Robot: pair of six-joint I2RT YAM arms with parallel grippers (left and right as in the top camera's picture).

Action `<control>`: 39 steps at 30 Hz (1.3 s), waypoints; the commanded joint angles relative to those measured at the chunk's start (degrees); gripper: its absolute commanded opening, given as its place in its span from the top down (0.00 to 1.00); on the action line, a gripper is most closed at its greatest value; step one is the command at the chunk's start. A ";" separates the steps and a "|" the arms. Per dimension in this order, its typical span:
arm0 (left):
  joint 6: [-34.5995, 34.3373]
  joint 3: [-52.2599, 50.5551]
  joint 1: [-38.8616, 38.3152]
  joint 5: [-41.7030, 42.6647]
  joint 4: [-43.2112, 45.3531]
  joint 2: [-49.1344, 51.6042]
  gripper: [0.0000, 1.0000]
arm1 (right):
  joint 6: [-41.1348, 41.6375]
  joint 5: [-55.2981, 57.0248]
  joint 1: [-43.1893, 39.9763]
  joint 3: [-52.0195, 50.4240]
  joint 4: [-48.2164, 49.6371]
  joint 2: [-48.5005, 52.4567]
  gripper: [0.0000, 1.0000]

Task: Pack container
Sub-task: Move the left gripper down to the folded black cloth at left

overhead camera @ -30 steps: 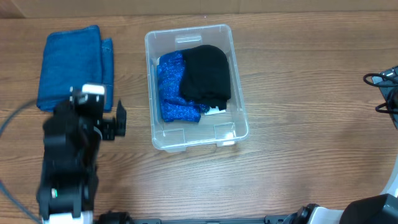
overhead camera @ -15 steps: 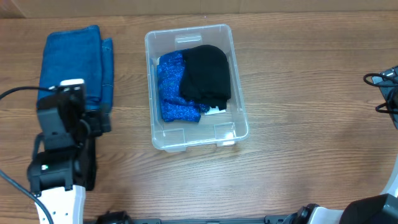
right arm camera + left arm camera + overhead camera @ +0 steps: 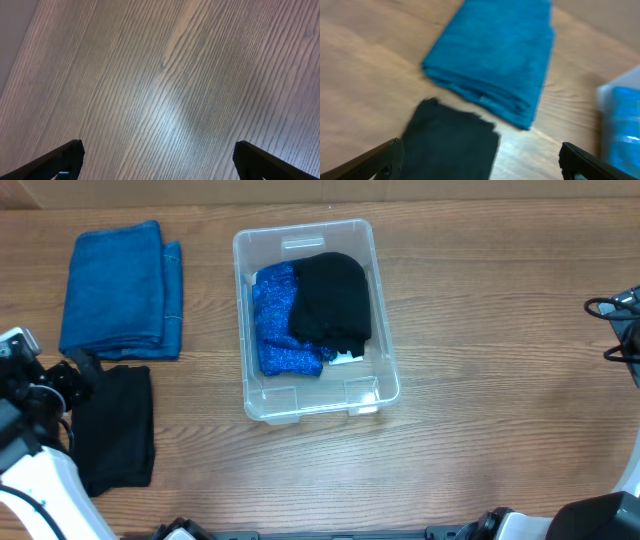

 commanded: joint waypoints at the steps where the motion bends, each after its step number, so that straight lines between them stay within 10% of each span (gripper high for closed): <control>1: 4.31 4.31 4.61 20.20 0.52 4.83 0.00 | 0.44 -0.07 -0.17 -0.33 0.31 0.02 0.00; 4: 4.24 9.86 5.90 19.93 -2.05 9.90 0.00 | 0.44 -0.07 -0.17 -0.33 0.31 0.02 0.00; 16: -8.24 21.09 4.42 -30.16 -15.10 20.35 0.00 | 0.44 -0.07 -0.17 -0.33 0.31 0.02 0.00; 28: 10.91 19.26 4.52 -16.68 -14.67 24.98 0.00 | 0.46 -0.07 -0.17 -0.33 0.31 0.02 0.00; 39: 10.64 19.23 4.55 -29.38 -20.15 40.19 0.00 | 0.44 -0.07 -0.17 -0.33 0.31 0.02 0.00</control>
